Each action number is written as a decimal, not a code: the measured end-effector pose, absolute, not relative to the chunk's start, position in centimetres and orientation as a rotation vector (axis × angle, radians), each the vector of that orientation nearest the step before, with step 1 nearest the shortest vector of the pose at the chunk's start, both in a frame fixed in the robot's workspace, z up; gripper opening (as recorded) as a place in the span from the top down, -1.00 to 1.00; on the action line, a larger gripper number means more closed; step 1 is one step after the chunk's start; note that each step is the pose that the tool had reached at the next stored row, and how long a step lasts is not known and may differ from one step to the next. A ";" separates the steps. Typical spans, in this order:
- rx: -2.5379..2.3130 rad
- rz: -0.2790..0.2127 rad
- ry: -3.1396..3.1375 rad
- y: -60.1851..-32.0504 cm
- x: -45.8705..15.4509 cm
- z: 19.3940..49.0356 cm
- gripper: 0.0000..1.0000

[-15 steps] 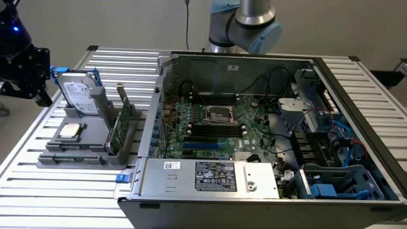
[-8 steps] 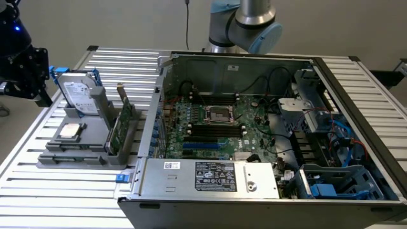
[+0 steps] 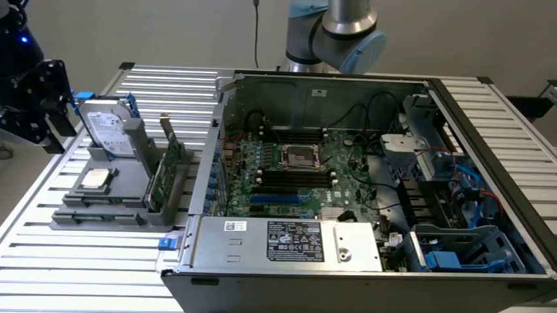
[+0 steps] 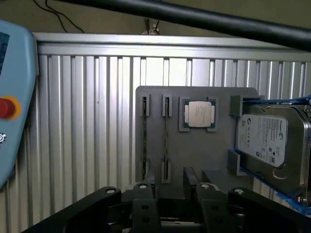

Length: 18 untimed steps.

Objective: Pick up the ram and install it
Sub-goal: 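Pick up the ram and move it above insertion slot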

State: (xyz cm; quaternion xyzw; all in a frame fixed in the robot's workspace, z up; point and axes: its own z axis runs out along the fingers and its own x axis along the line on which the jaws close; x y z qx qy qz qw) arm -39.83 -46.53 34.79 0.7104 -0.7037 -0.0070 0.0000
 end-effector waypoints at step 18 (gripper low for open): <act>2.199 -0.024 -2.246 -48.1 -39.8 31.6 0.15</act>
